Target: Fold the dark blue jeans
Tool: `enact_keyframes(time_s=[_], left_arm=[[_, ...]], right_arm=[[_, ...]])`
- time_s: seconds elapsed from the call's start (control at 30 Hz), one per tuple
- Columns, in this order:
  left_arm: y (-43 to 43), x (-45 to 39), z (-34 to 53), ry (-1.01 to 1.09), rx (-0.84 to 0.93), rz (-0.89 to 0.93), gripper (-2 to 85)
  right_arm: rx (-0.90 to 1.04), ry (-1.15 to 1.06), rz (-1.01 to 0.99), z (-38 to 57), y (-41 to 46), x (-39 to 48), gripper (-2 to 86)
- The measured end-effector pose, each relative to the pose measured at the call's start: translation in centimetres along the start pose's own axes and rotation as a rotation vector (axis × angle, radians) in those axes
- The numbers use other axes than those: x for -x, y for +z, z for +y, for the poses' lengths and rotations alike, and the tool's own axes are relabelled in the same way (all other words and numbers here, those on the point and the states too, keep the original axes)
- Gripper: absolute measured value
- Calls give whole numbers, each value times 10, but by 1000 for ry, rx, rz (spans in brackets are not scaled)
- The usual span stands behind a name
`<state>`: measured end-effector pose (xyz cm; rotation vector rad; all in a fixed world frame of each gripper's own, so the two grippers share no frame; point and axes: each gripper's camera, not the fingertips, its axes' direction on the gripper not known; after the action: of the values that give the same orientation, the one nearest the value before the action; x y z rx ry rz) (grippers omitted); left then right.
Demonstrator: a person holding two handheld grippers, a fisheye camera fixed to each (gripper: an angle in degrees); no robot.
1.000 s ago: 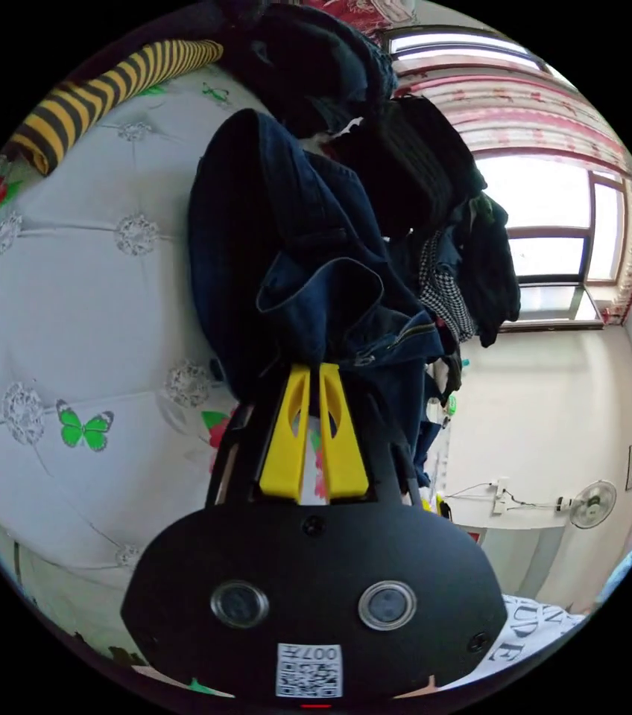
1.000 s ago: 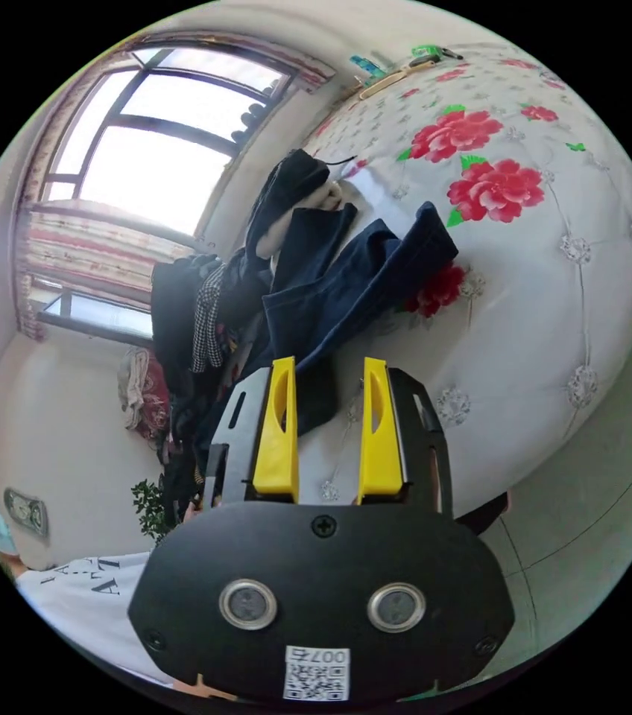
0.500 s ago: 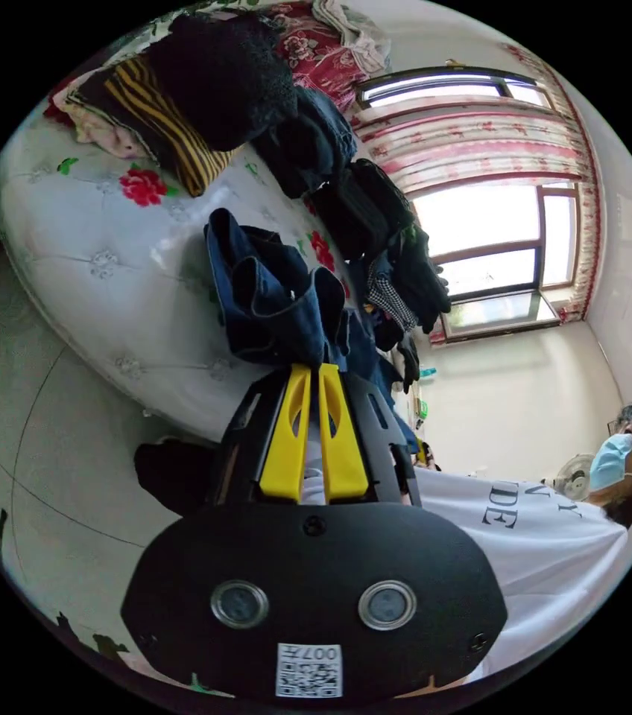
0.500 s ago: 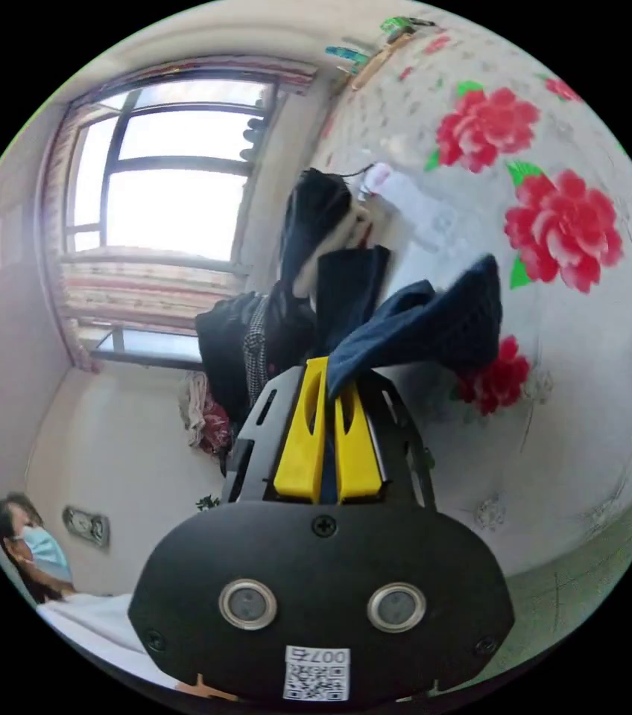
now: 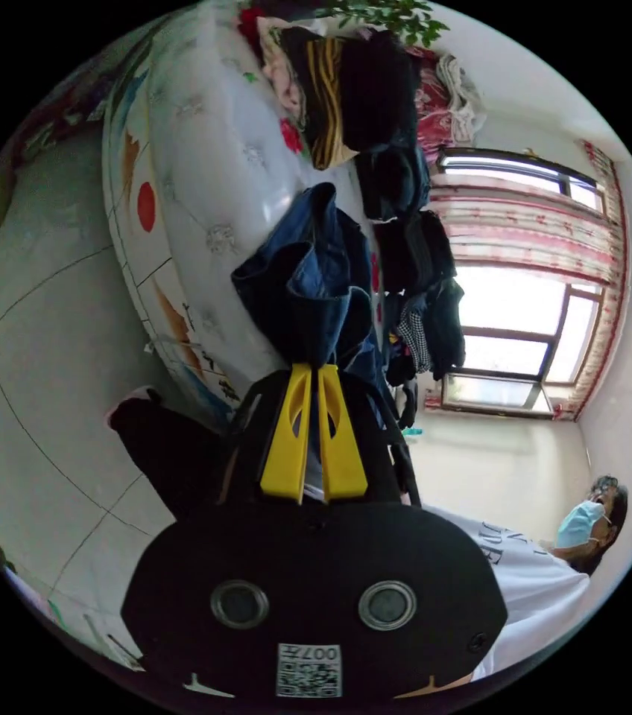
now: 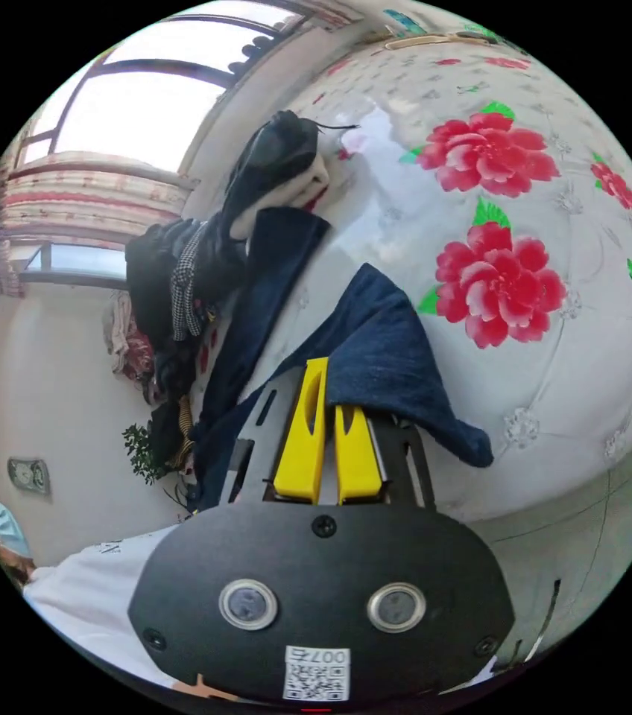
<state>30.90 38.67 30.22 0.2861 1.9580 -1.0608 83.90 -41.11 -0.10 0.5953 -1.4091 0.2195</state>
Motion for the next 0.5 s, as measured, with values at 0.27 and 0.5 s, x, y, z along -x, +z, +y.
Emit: enact_keyframes(time_s=[0.27,0.5], left_arm=[[-38,-154,22,439,-134,74,-10],[-30,-44,120,62,-49,-148,-9]], right_arm=[[-188,-536,-97,-31,-7,118,-5],[149,-276,324,-9,116,17,19]])
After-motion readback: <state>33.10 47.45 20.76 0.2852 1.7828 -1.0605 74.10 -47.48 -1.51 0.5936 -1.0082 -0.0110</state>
